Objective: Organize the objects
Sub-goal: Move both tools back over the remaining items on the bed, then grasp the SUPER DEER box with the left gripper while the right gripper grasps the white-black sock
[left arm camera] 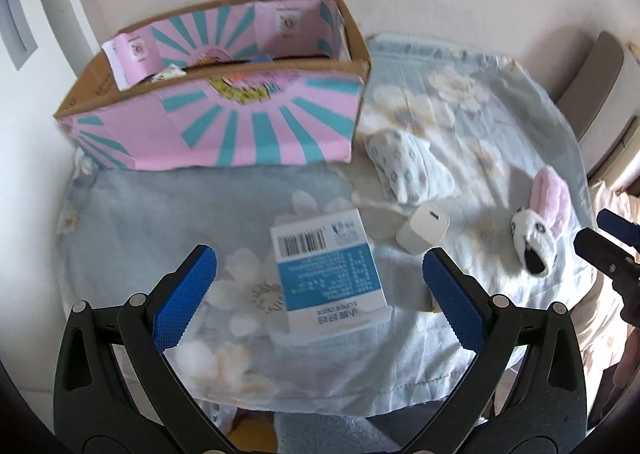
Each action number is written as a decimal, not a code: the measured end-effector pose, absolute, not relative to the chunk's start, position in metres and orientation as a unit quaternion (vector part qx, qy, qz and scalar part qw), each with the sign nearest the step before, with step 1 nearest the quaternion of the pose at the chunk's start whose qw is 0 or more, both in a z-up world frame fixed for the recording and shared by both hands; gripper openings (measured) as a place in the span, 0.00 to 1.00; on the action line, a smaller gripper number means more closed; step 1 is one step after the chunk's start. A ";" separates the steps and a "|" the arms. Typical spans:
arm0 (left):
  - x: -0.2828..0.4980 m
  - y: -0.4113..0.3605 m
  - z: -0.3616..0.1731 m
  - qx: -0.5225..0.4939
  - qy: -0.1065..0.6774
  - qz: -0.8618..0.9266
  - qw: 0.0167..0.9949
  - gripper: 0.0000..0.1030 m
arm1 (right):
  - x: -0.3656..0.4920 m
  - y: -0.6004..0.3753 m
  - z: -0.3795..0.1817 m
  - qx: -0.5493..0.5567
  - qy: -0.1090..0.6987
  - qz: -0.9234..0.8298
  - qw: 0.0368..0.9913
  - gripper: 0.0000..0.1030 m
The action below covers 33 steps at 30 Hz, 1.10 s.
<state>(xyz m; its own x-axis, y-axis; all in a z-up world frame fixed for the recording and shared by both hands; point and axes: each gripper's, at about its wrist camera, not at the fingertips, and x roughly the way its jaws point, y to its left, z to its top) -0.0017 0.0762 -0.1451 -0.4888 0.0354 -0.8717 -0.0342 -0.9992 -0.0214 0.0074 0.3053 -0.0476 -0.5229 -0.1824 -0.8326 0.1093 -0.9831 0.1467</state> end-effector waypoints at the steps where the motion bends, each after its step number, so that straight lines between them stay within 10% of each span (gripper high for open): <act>1: -0.002 0.078 -0.149 -0.507 0.003 0.862 0.019 0.99 | 0.008 0.307 -0.054 0.485 -0.039 -0.870 0.082 0.77; 33: -0.008 0.087 -0.196 -0.517 0.002 0.856 0.000 0.65 | -0.004 0.316 -0.122 0.520 -0.051 -0.848 0.089 0.44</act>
